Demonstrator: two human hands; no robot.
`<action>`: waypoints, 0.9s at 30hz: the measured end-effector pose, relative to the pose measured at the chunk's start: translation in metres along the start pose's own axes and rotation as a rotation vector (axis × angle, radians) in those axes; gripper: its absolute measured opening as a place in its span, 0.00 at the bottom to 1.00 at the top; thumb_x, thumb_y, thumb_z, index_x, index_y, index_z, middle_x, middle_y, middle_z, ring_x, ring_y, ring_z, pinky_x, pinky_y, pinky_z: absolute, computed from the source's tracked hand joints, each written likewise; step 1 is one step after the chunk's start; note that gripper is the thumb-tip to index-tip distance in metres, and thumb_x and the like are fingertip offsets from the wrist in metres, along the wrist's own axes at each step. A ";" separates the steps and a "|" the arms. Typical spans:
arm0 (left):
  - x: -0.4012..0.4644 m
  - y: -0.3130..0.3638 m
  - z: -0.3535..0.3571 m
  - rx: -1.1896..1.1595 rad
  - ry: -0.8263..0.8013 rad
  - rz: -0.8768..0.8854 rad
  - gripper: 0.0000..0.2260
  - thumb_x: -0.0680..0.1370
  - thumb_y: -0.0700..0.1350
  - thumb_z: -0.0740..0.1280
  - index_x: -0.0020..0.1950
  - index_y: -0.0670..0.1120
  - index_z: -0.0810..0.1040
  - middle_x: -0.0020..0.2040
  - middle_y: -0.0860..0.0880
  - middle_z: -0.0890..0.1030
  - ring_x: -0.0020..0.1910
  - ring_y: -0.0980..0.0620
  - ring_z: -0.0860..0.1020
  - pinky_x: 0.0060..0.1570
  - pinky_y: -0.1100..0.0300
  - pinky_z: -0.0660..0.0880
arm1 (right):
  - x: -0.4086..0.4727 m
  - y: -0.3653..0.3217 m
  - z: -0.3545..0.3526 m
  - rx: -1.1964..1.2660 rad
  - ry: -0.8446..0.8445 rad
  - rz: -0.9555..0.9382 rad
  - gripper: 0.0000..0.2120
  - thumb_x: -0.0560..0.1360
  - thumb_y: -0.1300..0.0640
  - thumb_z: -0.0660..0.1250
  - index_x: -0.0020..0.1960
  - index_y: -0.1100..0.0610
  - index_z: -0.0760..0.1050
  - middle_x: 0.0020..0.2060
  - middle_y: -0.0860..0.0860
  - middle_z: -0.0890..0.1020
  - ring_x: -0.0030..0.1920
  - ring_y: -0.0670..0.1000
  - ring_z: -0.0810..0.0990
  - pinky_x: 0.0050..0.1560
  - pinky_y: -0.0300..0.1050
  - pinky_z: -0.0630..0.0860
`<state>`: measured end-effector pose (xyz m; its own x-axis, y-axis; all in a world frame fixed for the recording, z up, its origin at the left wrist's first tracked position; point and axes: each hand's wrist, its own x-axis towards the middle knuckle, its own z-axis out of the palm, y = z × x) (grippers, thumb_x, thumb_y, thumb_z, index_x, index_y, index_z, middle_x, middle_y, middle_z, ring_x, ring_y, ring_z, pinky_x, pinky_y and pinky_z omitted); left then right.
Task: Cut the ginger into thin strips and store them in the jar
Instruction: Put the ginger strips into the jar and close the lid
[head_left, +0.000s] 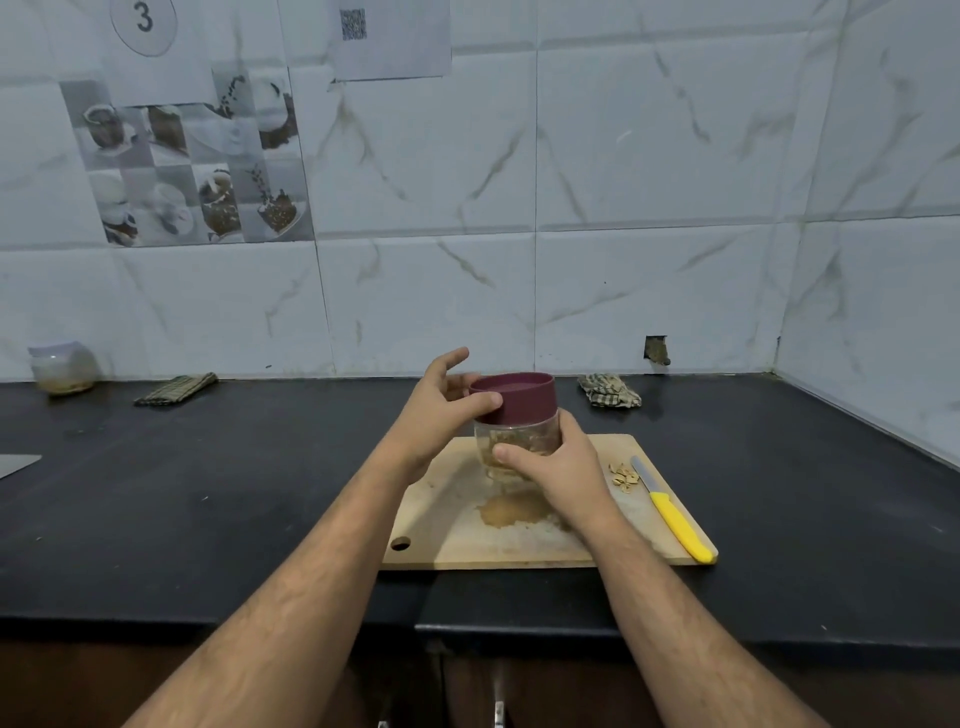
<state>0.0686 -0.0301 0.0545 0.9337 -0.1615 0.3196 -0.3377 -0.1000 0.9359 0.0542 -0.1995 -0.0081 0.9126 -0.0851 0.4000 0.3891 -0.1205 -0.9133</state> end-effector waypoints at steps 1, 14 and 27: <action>-0.001 -0.001 0.002 -0.001 0.008 0.003 0.39 0.67 0.49 0.74 0.76 0.51 0.63 0.62 0.49 0.77 0.63 0.52 0.77 0.65 0.55 0.73 | 0.000 0.000 0.001 -0.036 0.033 -0.013 0.28 0.62 0.50 0.82 0.58 0.47 0.75 0.50 0.45 0.84 0.51 0.43 0.82 0.48 0.40 0.79; 0.002 0.015 0.017 0.050 -0.048 0.017 0.51 0.65 0.52 0.80 0.79 0.59 0.51 0.60 0.48 0.78 0.57 0.51 0.81 0.62 0.53 0.77 | 0.003 -0.006 -0.010 0.005 -0.126 -0.018 0.34 0.57 0.45 0.82 0.59 0.52 0.76 0.50 0.49 0.85 0.51 0.48 0.84 0.47 0.43 0.80; -0.001 -0.004 0.018 0.004 0.066 0.023 0.49 0.68 0.51 0.80 0.80 0.57 0.51 0.61 0.50 0.78 0.59 0.55 0.79 0.61 0.59 0.74 | -0.009 -0.023 0.003 -0.247 -0.022 -0.081 0.25 0.59 0.48 0.82 0.51 0.45 0.74 0.45 0.43 0.83 0.45 0.39 0.81 0.44 0.36 0.75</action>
<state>0.0665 -0.0471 0.0478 0.9314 -0.0992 0.3502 -0.3596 -0.1009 0.9276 0.0380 -0.1930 0.0090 0.8832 -0.0446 0.4669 0.4208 -0.3642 -0.8308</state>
